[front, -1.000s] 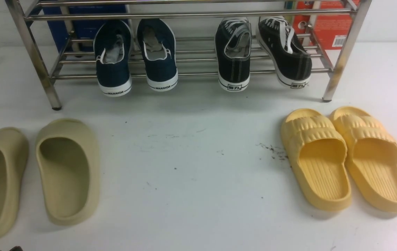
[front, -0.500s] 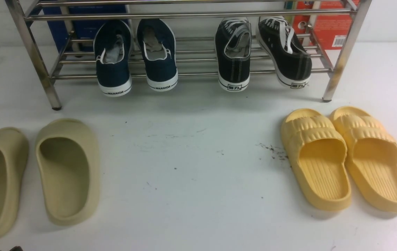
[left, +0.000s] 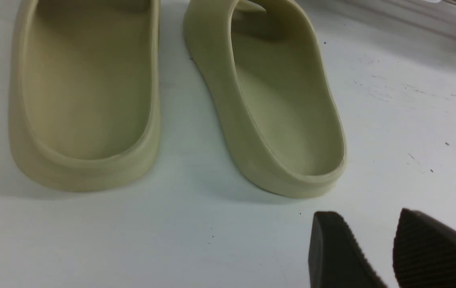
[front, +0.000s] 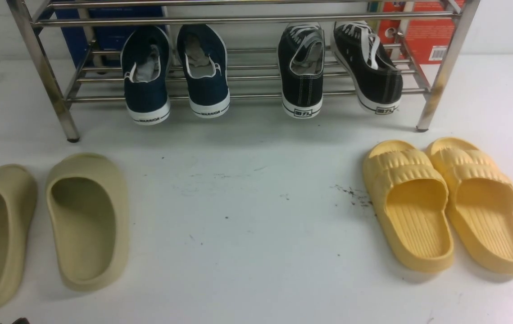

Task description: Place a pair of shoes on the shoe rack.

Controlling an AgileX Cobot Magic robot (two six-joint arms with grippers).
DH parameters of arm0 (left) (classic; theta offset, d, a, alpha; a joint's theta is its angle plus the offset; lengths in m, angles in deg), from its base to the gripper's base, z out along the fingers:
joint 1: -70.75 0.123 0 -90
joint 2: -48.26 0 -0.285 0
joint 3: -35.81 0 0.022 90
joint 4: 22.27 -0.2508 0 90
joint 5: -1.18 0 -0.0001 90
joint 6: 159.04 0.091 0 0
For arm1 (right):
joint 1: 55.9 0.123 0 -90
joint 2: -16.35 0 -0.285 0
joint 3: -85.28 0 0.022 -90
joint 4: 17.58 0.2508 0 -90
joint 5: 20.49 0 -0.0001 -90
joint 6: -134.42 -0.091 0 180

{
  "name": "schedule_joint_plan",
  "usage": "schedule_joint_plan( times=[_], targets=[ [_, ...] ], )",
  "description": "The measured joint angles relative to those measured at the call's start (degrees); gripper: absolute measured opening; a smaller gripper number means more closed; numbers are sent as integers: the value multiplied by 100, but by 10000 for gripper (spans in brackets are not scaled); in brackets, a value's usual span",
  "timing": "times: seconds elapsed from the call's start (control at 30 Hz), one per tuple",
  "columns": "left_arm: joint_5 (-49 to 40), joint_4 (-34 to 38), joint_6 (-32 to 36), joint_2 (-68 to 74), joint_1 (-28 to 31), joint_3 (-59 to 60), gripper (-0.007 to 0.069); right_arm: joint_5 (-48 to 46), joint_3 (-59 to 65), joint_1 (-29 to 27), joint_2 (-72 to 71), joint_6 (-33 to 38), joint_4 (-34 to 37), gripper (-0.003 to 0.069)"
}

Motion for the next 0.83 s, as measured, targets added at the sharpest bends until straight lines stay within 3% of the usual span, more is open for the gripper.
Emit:
schedule_joint_plan(
  times=[0.83],
  targets=[
    [0,0,0,0,0,0,240,-2,0,0,0,0,0,36]
  ],
)
